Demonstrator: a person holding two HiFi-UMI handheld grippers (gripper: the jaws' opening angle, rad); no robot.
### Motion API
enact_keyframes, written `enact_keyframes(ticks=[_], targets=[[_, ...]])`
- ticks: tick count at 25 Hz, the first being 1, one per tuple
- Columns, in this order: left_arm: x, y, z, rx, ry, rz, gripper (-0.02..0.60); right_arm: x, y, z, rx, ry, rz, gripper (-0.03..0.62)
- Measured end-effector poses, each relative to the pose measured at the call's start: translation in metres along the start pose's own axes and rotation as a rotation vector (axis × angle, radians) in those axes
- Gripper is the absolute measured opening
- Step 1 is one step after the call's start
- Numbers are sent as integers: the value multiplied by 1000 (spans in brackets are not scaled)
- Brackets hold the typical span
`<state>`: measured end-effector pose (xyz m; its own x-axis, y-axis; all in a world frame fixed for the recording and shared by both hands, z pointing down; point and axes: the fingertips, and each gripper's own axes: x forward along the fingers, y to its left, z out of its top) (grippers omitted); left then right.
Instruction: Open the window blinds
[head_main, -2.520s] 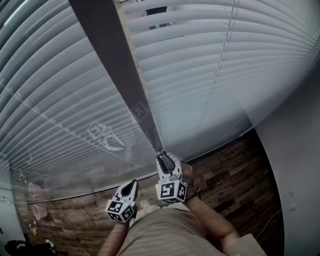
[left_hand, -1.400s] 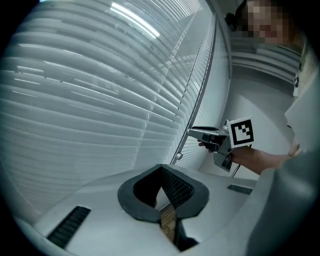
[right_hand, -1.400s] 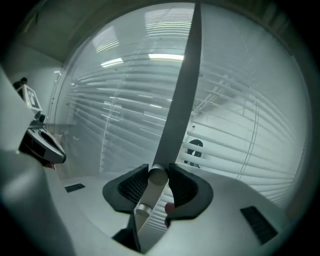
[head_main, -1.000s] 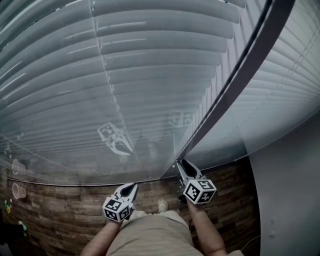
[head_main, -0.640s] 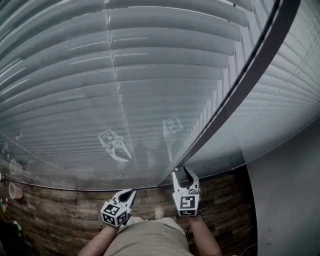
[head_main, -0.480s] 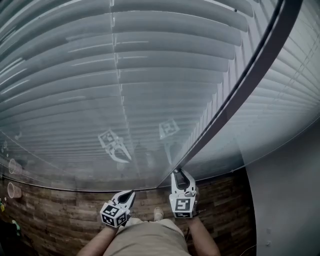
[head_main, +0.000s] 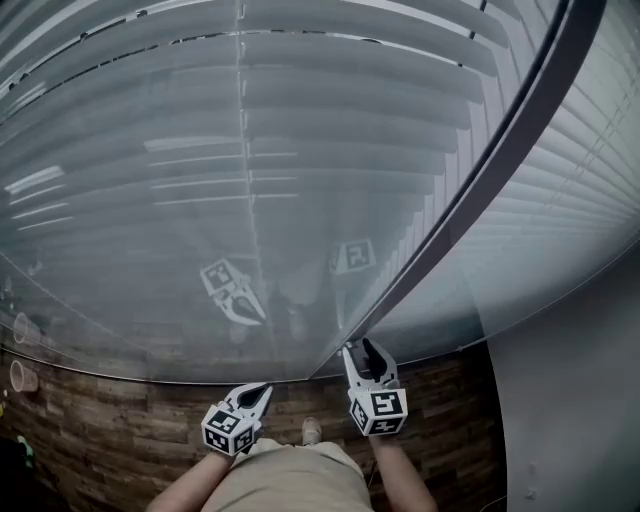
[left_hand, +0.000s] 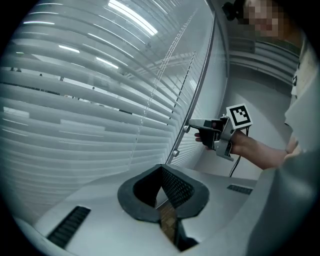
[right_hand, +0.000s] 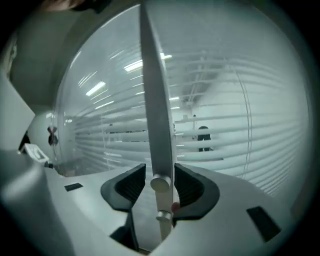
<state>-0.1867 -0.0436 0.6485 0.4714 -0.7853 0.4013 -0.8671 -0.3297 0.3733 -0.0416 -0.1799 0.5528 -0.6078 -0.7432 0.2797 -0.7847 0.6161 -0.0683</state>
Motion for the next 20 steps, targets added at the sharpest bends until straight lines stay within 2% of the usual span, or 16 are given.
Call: enact_keyframes(ticks=[4, 6, 7, 8, 9, 12, 13, 14, 17, 19, 20], targets=[[-3, -1, 3, 1, 0, 6, 12, -1, 14, -3, -338, 24, -71, 163], [-4, 1, 1, 0, -1, 11, 12, 1, 13, -7, -421, 20, -114, 115], [-4, 2, 0, -1, -2, 13, 12, 1, 12, -8, -408, 21, -123, 113], [-5, 3, -1, -2, -3, 16, 12, 1, 10, -8, -341, 23, -119, 107], [-5, 3, -1, -3, -3, 18, 12, 1, 6, -8, -216, 24, -101, 106], [-6, 3, 3, -7, -1, 20, 12, 1, -12, -8, 310, 49, 5, 103], [-6, 2, 5, -6, 0, 19, 12, 2, -14, -6, 405, 66, 29, 103], [-5, 2, 5, -6, 1, 17, 12, 2, -14, -4, 428, 82, 40, 103], [-1, -1, 5, -2, 3, 10, 12, 2, -9, -2, 281, 76, 37, 104], [0, -2, 5, 2, -2, 6, 12, -2, -8, 0, 107, 46, 1, 111], [1, -1, 5, 4, -5, 6, 12, -3, -8, 0, -4, 35, -27, 135]])
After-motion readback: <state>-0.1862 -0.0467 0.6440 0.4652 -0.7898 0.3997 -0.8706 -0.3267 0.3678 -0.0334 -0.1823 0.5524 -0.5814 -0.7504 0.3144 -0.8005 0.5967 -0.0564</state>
